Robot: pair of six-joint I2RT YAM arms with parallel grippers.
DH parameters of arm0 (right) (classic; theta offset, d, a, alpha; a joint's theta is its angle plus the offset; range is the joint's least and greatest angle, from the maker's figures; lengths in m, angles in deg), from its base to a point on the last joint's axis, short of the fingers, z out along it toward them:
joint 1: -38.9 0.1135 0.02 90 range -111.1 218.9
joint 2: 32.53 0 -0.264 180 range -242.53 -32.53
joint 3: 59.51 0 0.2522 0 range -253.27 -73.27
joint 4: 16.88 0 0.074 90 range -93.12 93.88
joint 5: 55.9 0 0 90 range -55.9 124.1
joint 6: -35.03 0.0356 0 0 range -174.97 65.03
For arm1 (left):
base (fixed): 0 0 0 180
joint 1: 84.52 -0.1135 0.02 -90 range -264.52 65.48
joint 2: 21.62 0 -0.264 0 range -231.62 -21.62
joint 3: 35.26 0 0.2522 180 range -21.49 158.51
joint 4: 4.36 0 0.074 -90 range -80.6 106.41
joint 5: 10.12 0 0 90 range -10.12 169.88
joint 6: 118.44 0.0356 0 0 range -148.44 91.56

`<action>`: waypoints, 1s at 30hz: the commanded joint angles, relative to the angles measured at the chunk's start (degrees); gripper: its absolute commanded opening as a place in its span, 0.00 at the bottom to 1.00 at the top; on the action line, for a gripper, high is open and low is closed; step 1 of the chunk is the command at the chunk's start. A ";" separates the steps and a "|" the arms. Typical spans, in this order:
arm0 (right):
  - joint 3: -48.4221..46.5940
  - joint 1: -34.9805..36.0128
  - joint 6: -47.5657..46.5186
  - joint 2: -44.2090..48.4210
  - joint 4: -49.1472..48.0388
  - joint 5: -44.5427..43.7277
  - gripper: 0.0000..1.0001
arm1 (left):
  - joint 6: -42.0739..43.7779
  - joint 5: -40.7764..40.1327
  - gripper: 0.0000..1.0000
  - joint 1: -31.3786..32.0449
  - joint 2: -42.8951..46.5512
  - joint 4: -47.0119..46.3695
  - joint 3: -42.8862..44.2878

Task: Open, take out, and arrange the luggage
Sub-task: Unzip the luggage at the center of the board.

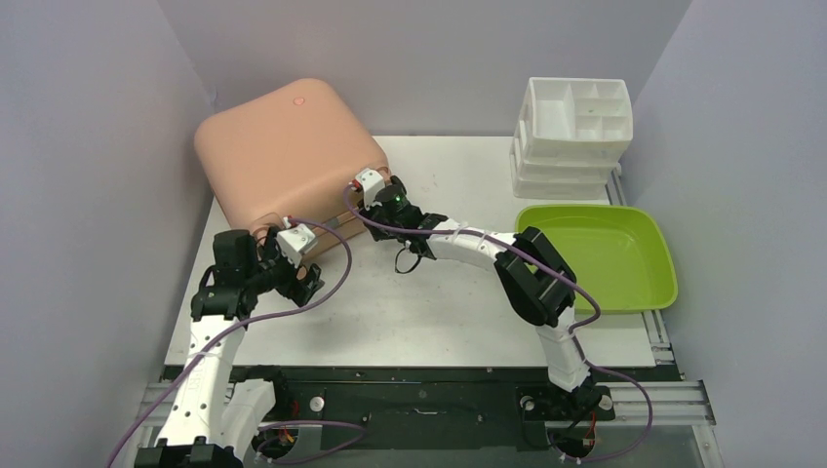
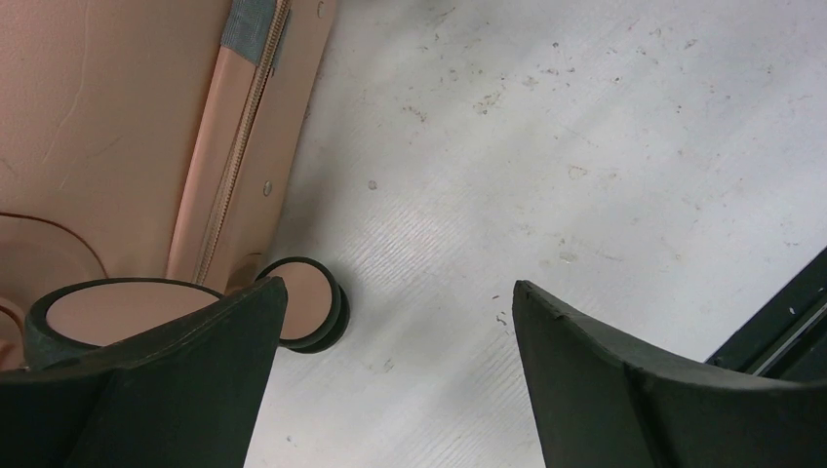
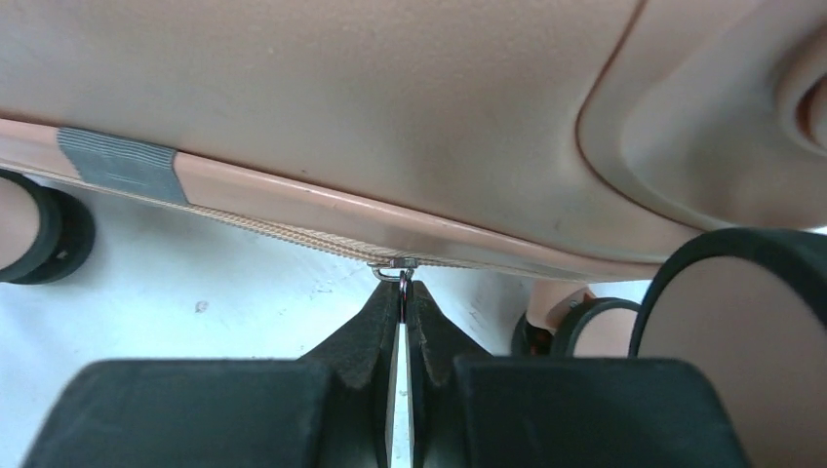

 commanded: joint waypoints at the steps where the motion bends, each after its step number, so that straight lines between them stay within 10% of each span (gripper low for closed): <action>1: -2.60 -3.67 -3.73 2.68 6.29 -17.29 0.00 | -1.66 -13.53 0.84 -1.25 -1.32 -4.85 -1.96; 24: 9.80 -3.35 -58.61 -1.58 -25.95 -36.28 0.00 | -1.37 -20.05 0.82 -1.38 -2.72 -7.93 -1.22; 30: 9.57 -4.30 -60.18 -3.02 -25.82 -36.46 0.02 | -1.30 -20.46 0.82 -1.41 -2.56 -7.67 -0.49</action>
